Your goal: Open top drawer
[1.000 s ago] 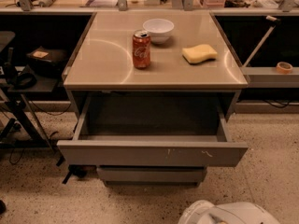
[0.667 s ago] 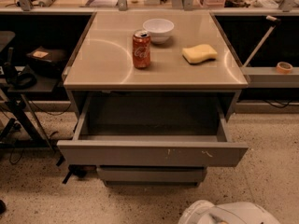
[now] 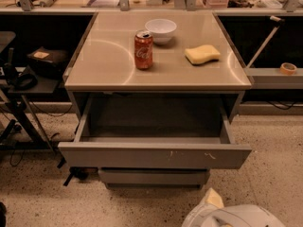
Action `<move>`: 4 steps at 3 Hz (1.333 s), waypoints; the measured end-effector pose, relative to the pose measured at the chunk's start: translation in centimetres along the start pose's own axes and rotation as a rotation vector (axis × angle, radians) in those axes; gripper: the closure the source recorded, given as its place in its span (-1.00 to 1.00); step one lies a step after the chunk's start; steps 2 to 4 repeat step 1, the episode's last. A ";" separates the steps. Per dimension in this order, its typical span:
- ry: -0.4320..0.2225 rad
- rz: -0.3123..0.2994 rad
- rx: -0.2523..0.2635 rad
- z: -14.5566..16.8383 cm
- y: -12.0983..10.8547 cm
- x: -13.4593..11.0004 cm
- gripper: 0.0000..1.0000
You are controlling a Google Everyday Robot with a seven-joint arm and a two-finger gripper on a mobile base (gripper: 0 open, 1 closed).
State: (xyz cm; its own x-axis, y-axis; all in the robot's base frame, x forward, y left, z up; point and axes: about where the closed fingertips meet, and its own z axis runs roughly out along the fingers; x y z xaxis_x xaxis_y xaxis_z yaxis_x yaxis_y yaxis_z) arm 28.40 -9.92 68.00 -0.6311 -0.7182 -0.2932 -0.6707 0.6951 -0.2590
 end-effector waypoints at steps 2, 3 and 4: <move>0.000 0.000 0.000 0.0 0.0 0.0 -1.00; 0.000 0.000 0.000 0.0 0.0 0.0 -1.00; 0.000 0.000 0.000 0.0 0.0 0.0 -1.00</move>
Offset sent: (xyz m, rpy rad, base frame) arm 0.0000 0.0000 0.0000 0.0000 0.0000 0.0000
